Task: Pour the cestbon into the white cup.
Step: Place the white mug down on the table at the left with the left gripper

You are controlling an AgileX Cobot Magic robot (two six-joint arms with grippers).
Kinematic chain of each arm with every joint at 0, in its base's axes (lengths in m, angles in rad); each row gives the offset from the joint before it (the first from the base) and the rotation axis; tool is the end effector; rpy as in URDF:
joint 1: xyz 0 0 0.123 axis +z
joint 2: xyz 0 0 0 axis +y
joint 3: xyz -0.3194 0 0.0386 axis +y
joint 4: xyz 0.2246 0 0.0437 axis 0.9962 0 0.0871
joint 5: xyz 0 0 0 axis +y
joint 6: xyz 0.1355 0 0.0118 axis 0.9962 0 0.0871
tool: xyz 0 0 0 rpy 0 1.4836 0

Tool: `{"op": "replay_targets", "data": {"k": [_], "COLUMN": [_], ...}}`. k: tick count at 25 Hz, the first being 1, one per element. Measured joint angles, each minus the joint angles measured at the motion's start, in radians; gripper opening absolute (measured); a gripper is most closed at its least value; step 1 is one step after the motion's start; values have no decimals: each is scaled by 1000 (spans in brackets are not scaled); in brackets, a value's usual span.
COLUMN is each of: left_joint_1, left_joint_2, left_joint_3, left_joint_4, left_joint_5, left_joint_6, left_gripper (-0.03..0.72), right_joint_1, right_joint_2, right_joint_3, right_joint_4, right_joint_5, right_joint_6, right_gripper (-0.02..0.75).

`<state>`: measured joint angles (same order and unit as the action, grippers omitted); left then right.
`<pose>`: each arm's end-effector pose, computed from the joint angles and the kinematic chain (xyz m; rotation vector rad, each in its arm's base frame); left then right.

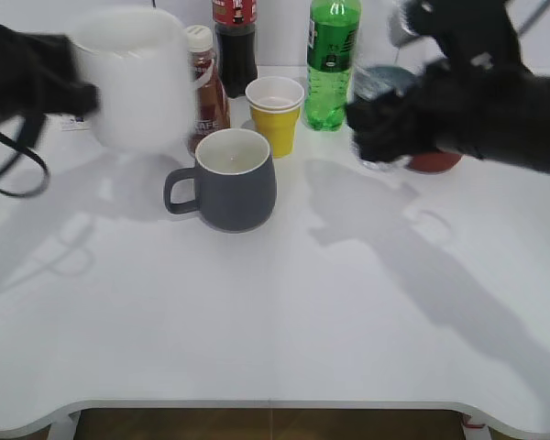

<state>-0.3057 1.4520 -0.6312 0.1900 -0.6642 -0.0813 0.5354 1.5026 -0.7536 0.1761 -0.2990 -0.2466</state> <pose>0.3006 -0.1115 0.2996 0.3957 1.6077 -0.2764 0.2941 0.1663 0.2746 -0.5546 1.8651 0.2539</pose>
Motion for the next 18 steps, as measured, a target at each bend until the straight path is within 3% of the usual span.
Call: {"op": "replay_targets", "data": {"k": [7, 18], "left_joint_1": [166, 186], "left_joint_2": [165, 475], "left_joint_3": [0, -1], "left_joint_4": [-15, -14], "left_joint_5": [-203, -425], "left_joint_6": [12, 41], "left_gripper": [28, 28], "right_joint_1": [-45, -45], "right_joint_2": [-1, -1], "right_joint_3": [92, 96], "right_joint_4": [-106, -120], "right_joint_5": [-77, -81], "right_joint_6": [156, 173], "right_gripper": [473, 473]}}
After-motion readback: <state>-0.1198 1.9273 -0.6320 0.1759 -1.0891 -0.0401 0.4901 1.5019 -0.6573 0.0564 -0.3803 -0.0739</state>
